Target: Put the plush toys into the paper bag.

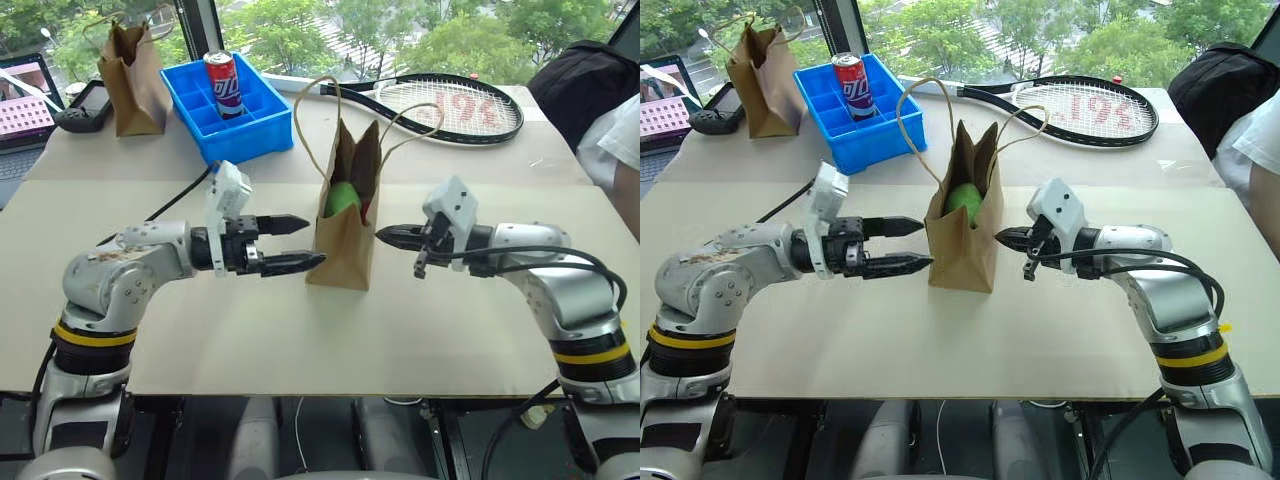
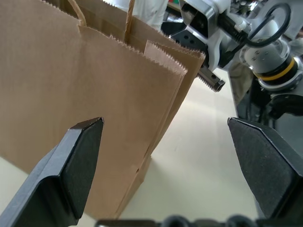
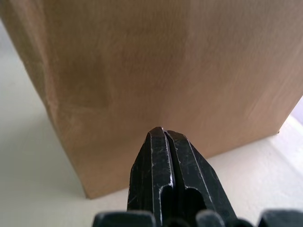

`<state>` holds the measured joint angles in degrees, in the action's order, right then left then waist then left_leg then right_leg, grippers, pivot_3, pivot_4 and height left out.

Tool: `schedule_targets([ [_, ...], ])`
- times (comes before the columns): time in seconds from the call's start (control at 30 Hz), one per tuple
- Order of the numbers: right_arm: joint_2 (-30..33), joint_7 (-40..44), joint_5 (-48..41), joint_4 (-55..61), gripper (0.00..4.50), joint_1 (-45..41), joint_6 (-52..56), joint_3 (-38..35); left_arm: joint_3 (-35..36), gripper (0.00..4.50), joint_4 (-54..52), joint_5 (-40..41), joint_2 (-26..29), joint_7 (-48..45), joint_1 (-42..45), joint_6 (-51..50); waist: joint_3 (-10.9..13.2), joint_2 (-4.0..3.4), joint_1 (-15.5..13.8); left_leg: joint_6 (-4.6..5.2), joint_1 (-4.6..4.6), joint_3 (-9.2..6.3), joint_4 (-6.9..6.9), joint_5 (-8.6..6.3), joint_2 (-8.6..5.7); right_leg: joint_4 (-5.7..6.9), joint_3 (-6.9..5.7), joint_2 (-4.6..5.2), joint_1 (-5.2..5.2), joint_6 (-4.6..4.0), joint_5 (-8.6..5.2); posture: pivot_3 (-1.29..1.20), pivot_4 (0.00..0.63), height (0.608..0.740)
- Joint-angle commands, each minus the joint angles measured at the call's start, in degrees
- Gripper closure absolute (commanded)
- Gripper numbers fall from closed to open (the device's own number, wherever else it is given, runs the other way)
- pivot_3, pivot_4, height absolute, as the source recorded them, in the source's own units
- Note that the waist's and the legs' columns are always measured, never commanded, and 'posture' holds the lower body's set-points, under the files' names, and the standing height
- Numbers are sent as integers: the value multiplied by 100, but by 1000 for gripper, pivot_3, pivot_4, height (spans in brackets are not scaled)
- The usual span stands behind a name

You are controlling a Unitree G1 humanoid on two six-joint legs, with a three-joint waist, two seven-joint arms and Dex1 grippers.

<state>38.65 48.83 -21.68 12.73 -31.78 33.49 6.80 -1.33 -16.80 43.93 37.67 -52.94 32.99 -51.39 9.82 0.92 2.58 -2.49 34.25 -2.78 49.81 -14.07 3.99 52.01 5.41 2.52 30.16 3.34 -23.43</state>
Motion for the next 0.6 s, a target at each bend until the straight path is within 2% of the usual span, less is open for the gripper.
schedule_targets([
  [0.03,-239,16,-28,210,4493,-91,-133,97,-147,0,-333,-185,-103,235,104,96,0,0,-1,0,0,0,2,0,-1,1,0,0,0,0,0,0,150,656],
  [0.47,-994,-397,48,440,4493,-25,10,351,217,0,441,-381,-654,1378,617,-279,0,-1,7,4,-2,-3,7,5,-1,9,-1,-2,-1,-1,1,0,150,656],
  [0.57,-1114,-471,64,459,4500,-16,16,415,279,809,475,-333,-721,1478,662,-376,0,-1,6,4,-3,-4,7,5,-1,10,-2,-2,-1,-1,1,0,150,656],
  [0.6,-1169,-500,74,455,4500,-17,14,436,290,1210,472,-333,-744,1513,667,-399,0,-1,6,4,-3,-4,7,5,-1,11,-1,-2,-1,-1,1,0,150,656],
])
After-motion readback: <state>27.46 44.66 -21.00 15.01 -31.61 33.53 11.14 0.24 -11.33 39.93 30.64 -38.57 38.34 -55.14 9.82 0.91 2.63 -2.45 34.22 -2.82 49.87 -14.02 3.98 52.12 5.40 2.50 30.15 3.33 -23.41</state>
